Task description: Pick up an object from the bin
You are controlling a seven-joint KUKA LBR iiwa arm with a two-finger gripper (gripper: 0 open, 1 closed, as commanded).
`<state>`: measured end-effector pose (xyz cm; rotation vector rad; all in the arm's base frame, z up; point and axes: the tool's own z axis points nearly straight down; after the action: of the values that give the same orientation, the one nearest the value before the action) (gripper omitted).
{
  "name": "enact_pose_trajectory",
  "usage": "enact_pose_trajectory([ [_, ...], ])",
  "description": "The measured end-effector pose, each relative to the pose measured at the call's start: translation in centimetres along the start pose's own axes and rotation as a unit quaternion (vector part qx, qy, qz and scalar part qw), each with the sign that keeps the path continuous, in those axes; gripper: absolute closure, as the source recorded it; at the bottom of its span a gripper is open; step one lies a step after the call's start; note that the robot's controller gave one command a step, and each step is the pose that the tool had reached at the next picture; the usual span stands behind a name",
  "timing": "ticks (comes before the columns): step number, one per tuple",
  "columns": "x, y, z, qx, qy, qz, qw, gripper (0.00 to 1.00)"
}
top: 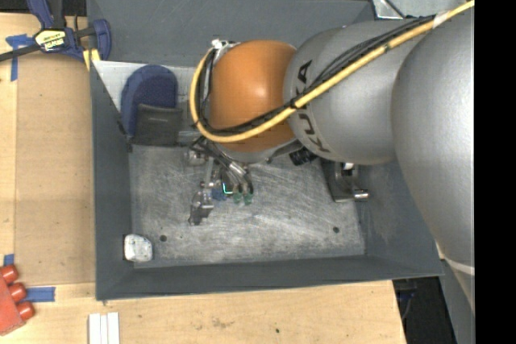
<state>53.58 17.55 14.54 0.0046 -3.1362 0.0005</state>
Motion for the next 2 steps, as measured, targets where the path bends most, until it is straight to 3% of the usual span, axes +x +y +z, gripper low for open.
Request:
enact_pose_trajectory([
  [1,-2.01,-7.10,7.03,-0.001,-0.0038,-0.012,0.9999,0.00],
  [2,-2.16,-6.68,6.56,-0.001,-0.0078,-0.015,0.9999,1.00],
])
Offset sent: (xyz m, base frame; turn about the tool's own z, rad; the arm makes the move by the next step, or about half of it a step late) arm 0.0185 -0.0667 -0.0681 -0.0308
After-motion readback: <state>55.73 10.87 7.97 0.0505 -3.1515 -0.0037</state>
